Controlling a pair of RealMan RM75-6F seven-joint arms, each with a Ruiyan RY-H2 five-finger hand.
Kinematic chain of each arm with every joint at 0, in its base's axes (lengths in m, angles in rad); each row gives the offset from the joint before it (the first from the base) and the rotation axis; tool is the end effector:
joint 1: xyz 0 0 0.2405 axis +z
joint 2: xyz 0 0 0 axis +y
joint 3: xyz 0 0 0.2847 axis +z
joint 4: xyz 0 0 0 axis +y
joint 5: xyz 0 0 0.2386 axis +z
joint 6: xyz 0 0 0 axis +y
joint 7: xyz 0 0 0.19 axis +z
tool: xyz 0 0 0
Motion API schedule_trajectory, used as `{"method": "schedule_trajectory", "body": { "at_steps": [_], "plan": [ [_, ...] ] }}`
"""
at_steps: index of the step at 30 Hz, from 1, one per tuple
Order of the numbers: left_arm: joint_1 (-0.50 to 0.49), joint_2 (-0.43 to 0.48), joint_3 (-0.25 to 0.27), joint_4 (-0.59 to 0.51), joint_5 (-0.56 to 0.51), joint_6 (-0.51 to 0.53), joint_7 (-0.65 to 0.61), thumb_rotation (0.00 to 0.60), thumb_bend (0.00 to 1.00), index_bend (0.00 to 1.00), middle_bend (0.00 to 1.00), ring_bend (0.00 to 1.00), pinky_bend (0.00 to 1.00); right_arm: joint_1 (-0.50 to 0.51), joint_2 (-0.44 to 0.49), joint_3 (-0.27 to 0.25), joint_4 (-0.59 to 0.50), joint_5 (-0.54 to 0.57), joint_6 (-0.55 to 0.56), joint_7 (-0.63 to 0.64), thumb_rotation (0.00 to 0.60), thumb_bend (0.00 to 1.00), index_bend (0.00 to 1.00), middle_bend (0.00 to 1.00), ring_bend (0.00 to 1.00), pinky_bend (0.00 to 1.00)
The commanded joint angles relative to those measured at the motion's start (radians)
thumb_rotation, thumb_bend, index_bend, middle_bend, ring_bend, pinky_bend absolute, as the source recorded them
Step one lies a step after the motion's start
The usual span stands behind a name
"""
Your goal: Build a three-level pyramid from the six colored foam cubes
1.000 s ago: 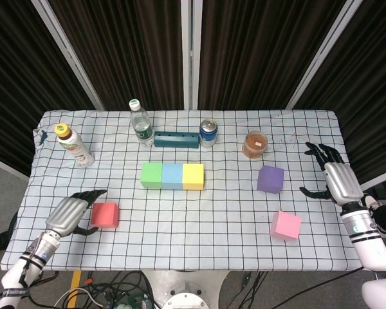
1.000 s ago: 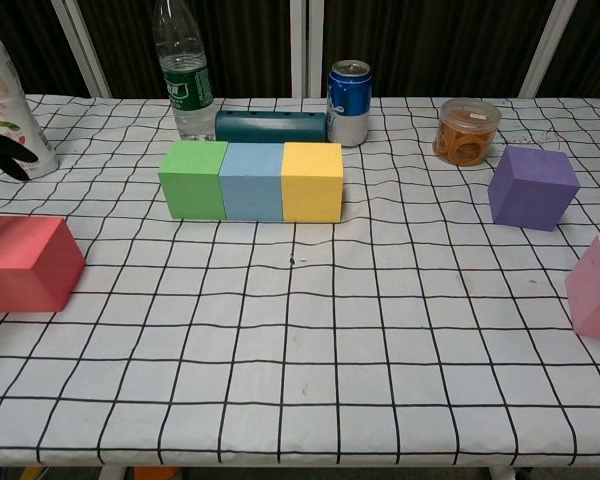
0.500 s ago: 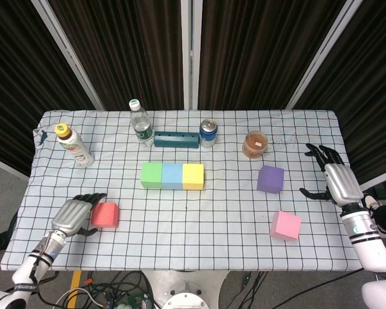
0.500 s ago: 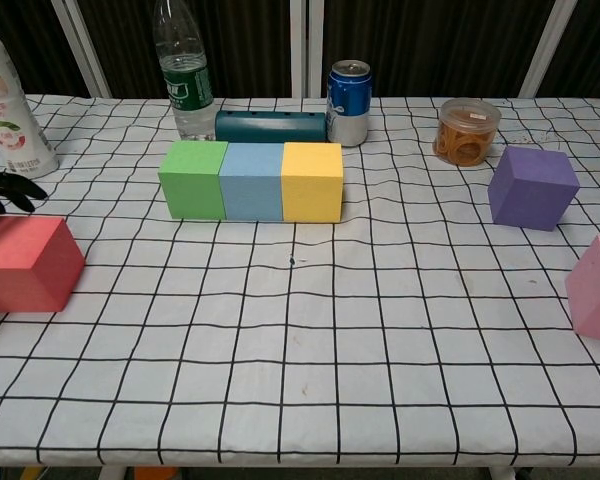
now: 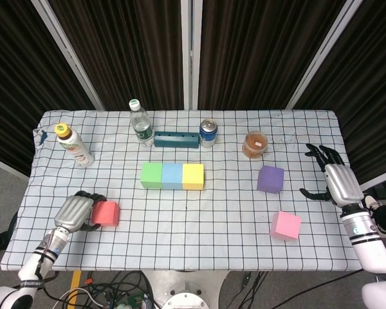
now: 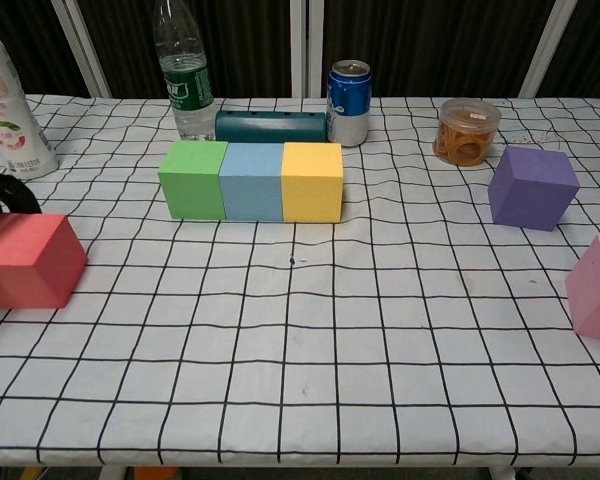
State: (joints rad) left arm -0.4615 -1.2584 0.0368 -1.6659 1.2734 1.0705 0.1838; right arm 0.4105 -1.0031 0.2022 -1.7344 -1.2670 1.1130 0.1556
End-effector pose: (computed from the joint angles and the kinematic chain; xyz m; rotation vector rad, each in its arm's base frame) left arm -0.2850 0.3060 0.0112 -1.8000 -1.1030 -0.7345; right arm -0.2702 -0.3629 0.1502 1.4618 -1.1243 1.0641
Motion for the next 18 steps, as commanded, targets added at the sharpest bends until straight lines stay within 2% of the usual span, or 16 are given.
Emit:
{"method": "schedule_trajectory", "body": {
  "at_steps": [1, 6, 11, 16, 18],
  "plan": [
    [0.003, 0.002, -0.015, 0.004, 0.024, 0.006, -0.056, 0.6, 0.16, 0.43, 0.44, 0.42, 0.3, -0.001, 0.001, 0.0, -0.002, -0.002, 0.003, -0.001, 0.6, 0.1, 0.0, 0.2, 0.0, 0.0],
    [-0.024, 0.066, -0.078, -0.041, 0.058, 0.019, -0.131, 0.6, 0.16, 0.42, 0.45, 0.43, 0.32, -0.005, 0.006, 0.001, -0.009, -0.011, 0.014, 0.0, 0.6, 0.1, 0.0, 0.2, 0.0, 0.0],
    [-0.105, 0.14, -0.187, -0.114, 0.016, -0.023, -0.123, 0.6, 0.16, 0.41, 0.45, 0.43, 0.32, -0.007, 0.011, 0.0, -0.013, -0.021, 0.017, 0.006, 0.6, 0.1, 0.0, 0.2, 0.0, 0.0],
    [-0.233, 0.152, -0.273, -0.133, -0.134, -0.174, -0.073, 0.6, 0.16, 0.41, 0.44, 0.43, 0.32, -0.007, 0.013, -0.002, -0.015, -0.022, 0.016, 0.005, 0.6, 0.1, 0.0, 0.2, 0.0, 0.0],
    [-0.285, 0.142, -0.292, -0.121, -0.205, -0.227, -0.037, 0.6, 0.16, 0.41, 0.44, 0.43, 0.32, -0.007, 0.012, -0.003, -0.017, -0.024, 0.016, 0.006, 0.6, 0.1, 0.0, 0.2, 0.0, 0.0]
  ]
}}
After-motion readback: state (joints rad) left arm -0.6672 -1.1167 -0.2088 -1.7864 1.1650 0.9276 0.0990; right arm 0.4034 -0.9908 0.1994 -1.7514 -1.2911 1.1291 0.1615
